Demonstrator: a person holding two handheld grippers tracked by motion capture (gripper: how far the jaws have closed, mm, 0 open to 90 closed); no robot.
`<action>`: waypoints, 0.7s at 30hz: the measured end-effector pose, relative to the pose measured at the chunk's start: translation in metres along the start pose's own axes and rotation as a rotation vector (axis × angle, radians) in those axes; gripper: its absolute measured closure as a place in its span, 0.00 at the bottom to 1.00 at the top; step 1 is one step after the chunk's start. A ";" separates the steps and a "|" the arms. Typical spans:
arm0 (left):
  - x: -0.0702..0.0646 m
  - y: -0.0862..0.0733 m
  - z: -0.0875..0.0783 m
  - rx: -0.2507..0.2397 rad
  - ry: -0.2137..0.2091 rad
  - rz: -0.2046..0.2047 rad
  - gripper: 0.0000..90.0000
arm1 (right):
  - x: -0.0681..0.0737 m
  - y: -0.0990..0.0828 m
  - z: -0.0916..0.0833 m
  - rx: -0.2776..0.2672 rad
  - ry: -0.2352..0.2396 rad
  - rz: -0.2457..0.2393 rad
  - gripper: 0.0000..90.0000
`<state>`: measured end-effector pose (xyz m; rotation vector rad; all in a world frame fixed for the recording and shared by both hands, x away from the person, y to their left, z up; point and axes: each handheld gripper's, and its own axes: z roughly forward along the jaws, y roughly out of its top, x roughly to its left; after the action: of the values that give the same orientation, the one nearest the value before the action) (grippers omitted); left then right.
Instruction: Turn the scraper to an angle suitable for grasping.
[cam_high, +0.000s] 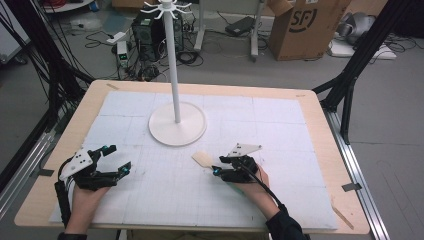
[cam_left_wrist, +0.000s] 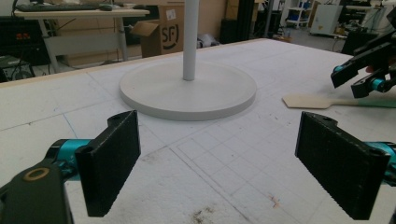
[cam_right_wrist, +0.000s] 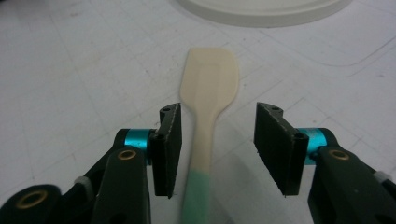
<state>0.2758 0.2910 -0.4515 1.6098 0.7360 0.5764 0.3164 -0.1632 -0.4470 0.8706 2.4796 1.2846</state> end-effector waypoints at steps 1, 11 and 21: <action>0.000 0.000 0.000 0.000 0.000 0.001 0.16 | 0.000 0.000 0.000 0.000 0.000 0.000 0.58; 0.000 0.000 0.000 0.001 0.003 0.002 0.16 | 0.011 0.000 0.007 0.065 -0.044 -0.030 0.73; -0.001 0.000 0.000 0.005 0.010 0.007 0.16 | 0.011 0.002 0.007 0.086 -0.008 -0.038 0.90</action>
<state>0.2753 0.2899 -0.4514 1.6154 0.7399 0.5885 0.3115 -0.1508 -0.4485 0.8420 2.5490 1.1686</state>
